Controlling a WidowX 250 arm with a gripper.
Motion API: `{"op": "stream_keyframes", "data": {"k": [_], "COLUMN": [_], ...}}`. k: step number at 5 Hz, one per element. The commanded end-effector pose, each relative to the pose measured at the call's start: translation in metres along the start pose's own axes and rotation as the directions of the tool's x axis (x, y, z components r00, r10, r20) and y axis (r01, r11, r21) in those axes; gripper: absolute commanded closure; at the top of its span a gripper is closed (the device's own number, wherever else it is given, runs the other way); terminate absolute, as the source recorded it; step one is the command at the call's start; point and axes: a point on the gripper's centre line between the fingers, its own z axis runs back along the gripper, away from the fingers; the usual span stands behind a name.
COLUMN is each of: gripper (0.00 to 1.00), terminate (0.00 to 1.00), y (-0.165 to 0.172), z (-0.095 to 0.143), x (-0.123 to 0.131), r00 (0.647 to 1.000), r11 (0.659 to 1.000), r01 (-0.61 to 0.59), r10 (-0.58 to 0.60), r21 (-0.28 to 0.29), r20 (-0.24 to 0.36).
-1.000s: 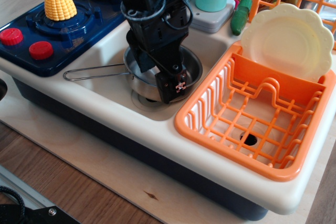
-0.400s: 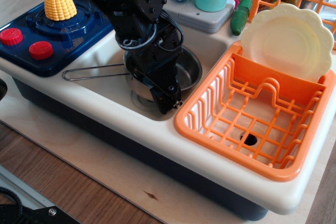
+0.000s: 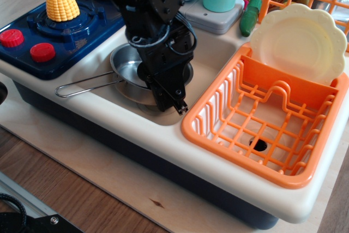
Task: Put pan from sink into drying rack
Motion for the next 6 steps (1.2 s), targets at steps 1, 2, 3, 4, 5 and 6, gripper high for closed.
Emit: {"op": "stream_keyframes", "data": {"k": [1, 2, 3, 4, 5, 6], "gripper": [1.0, 1.0, 1.0, 1.0, 1.0, 1.0], "terminate": [0.0, 0.0, 0.0, 0.0, 0.0, 0.0], "y": [0.008, 0.003, -0.003, -0.028, -0.059, -0.091], "z": [0.052, 0.066, 0.075, 0.079, 0.076, 0.072], "x": [0.019, 0.03, 0.048, 0.069, 0.087, 0.097], "r00": [0.997, 0.993, 0.992, 0.982, 0.964, 0.934], "r11": [0.988, 0.972, 0.971, 0.967, 0.955, 0.923], "r01": [-0.076, -0.105, -0.122, -0.189, -0.265, -0.356], "r10": [0.078, 0.114, 0.124, 0.184, 0.259, 0.348], "r21": [0.138, 0.209, 0.205, 0.169, 0.133, 0.144], "r20": [-0.01, -0.034, 0.003, 0.049, 0.063, 0.083]}}
